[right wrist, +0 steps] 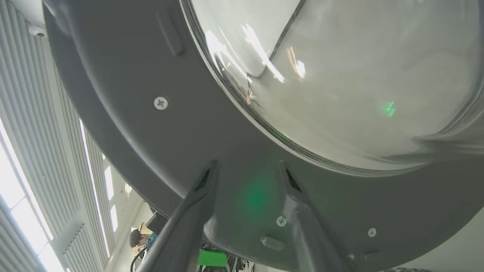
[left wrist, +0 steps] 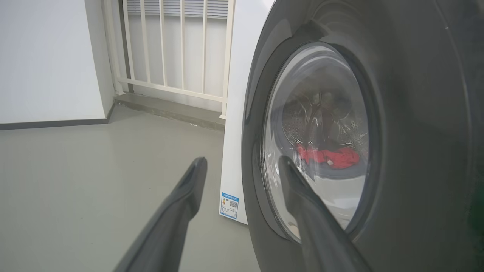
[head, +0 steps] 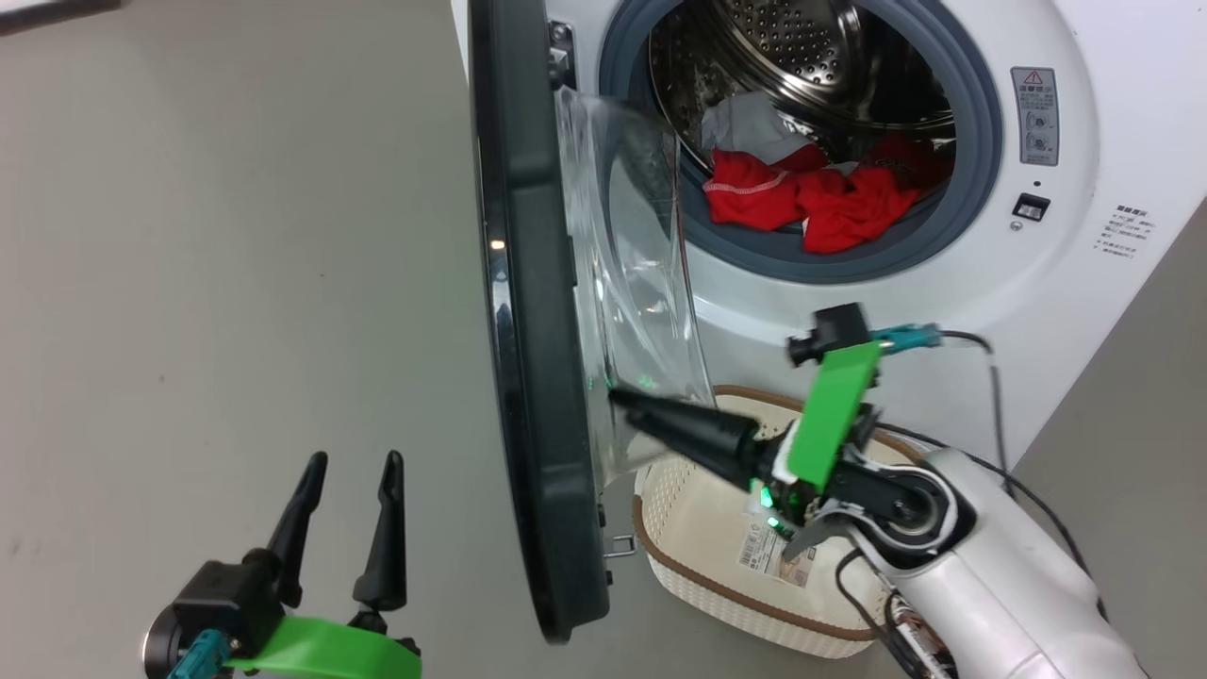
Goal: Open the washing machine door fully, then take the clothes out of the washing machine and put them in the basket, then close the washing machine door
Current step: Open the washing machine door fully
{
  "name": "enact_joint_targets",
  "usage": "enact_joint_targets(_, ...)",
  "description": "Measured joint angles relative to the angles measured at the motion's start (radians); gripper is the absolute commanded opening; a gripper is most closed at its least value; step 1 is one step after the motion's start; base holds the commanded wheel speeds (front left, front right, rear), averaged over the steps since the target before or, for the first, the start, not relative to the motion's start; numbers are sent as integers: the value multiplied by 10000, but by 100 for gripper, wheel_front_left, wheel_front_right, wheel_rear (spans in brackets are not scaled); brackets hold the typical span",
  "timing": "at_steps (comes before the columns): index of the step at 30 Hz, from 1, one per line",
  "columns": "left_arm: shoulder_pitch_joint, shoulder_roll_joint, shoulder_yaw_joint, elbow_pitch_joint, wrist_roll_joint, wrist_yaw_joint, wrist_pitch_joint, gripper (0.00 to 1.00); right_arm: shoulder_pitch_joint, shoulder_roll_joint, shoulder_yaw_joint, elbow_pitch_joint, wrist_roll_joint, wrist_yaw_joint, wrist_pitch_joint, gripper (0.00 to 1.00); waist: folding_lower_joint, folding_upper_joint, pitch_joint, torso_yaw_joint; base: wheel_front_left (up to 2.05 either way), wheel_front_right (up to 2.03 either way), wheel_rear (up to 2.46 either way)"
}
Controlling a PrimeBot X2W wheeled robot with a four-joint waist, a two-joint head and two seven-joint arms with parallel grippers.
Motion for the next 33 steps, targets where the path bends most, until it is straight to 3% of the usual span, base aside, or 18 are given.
enact_joint_targets(7,0,56,-27,90,-2,33,86,100,596,-326,-397,-531,-1622,0,-1929,100,0,0,-108,-68,0,0,0)
enact_joint_targets(14,0,61,-33,100,-71,146,86,100,782,-842,650,-782,-4301,0,-4399,100,0,0,-154,-219,0,0,0)
enact_joint_targets(18,0,65,-36,96,-73,173,75,100,854,-920,1147,-681,-5135,0,-5467,100,0,0,-187,-284,0,0,0)
enact_joint_targets(25,12,96,-54,75,-81,174,59,100,850,-999,1764,872,-8036,2,-7927,100,0,0,-307,-415,0,0,0)
enact_joint_targets(30,226,94,-48,48,-163,265,-4,100,852,-385,855,2439,-9914,2,-8370,100,0,0,-372,-549,0,0,0)
enact_joint_targets(33,244,92,-36,27,-165,274,-23,100,883,-136,-495,2487,-11308,2,-8414,100,0,0,-386,-601,0,0,0)
